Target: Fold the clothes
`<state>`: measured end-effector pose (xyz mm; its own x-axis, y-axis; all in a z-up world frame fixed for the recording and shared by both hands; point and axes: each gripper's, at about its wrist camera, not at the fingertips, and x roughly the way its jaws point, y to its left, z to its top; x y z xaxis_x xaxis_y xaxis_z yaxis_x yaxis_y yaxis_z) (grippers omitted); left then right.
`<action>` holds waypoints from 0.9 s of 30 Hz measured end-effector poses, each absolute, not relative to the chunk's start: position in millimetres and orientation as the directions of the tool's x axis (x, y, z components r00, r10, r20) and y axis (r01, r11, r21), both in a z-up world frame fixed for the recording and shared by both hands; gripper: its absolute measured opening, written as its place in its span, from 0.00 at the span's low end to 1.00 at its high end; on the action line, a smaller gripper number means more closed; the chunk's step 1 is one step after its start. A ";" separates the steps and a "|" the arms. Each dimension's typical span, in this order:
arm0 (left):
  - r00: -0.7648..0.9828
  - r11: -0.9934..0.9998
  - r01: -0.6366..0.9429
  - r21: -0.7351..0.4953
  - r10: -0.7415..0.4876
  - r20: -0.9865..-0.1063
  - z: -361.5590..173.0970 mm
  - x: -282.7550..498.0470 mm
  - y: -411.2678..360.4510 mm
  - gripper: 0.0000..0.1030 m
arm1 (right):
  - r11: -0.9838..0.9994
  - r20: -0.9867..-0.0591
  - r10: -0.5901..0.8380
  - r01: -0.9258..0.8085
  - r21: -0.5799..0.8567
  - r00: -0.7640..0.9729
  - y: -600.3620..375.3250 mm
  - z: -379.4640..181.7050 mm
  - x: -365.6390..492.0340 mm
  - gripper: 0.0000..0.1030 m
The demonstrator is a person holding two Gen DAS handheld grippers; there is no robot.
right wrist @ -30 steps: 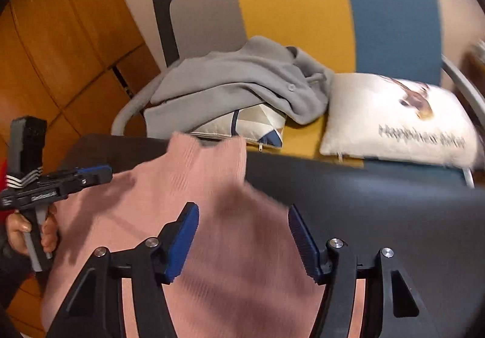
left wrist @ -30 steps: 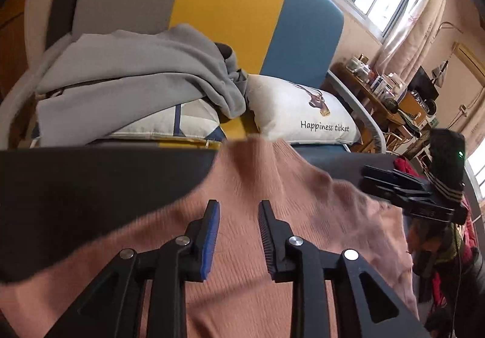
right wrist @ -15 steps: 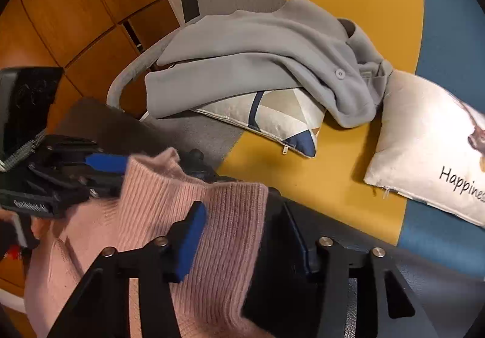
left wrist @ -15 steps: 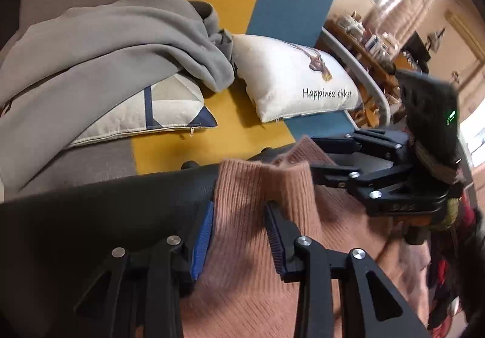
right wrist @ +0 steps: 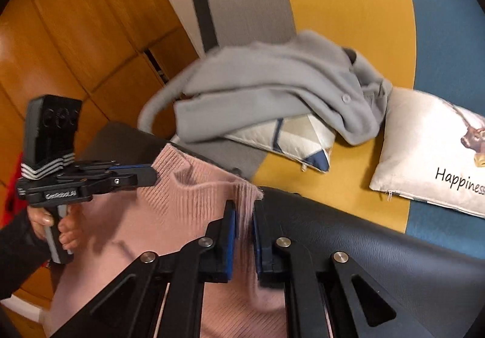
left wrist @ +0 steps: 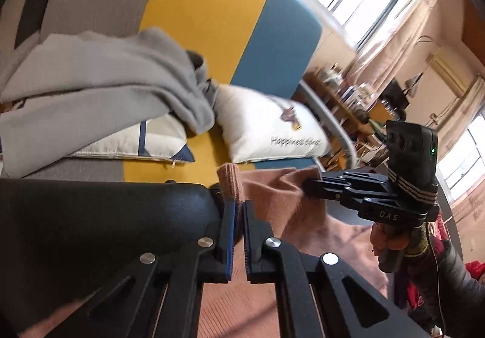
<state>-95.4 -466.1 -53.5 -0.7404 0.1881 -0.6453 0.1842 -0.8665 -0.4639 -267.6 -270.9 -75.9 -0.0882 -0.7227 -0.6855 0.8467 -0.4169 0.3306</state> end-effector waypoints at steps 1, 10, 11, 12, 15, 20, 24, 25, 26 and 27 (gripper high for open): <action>-0.744 -0.865 0.179 -0.468 0.192 -0.639 -51.1 -86.3 -462.0 0.04 | -0.412 -0.674 -0.733 0.847 0.335 -0.089 -262.5 -71.5 -259.1 0.10; -0.687 -0.860 0.224 -0.458 0.194 -0.700 -94.7 -23.4 -419.7 0.04 | -0.419 -0.698 -0.713 0.838 0.349 -0.066 -206.3 -102.1 -183.2 0.07; -0.679 -0.857 0.233 -0.459 0.194 -0.708 -100.9 -18.5 -417.6 0.05 | -0.425 -0.710 -0.701 0.838 0.343 -0.065 -202.6 -109.1 -176.7 0.07; -0.675 -0.846 0.246 -0.474 0.201 -0.710 -106.2 -12.5 -417.7 0.05 | -0.431 -0.722 -0.689 0.838 0.336 -0.065 -198.9 -116.2 -170.2 0.07; -0.687 -0.791 0.284 -0.542 0.227 -0.690 -109.9 6.8 -425.3 0.08 | -0.447 -0.745 -0.663 0.834 0.322 -0.068 -185.4 -130.5 -154.0 0.11; -0.748 -0.735 0.317 -0.599 0.195 -0.635 -89.1 26.9 -438.2 0.11 | -0.454 -0.715 -0.695 0.818 0.354 -0.076 -167.3 -111.7 -144.6 0.12; -0.763 -0.742 0.275 -0.612 0.219 -0.608 -76.3 5.7 -426.2 0.14 | -0.442 -0.671 -0.734 0.825 0.352 -0.107 -174.0 -87.2 -138.4 0.16; -0.749 -0.757 0.270 -0.595 0.223 -0.624 -77.5 -3.5 -418.9 0.14 | -0.443 -0.667 -0.735 0.828 0.343 -0.117 -180.1 -83.4 -137.4 0.19; -0.726 -0.777 0.268 -0.570 0.226 -0.649 -81.2 -13.4 -410.4 0.14 | -0.446 -0.670 -0.732 0.830 0.336 -0.122 -186.9 -82.7 -136.5 0.20; -0.702 -0.796 0.264 -0.544 0.228 -0.674 -84.8 -23.3 -401.8 0.14 | -0.452 -0.682 -0.721 0.828 0.331 -0.121 -194.9 -87.2 -135.8 0.20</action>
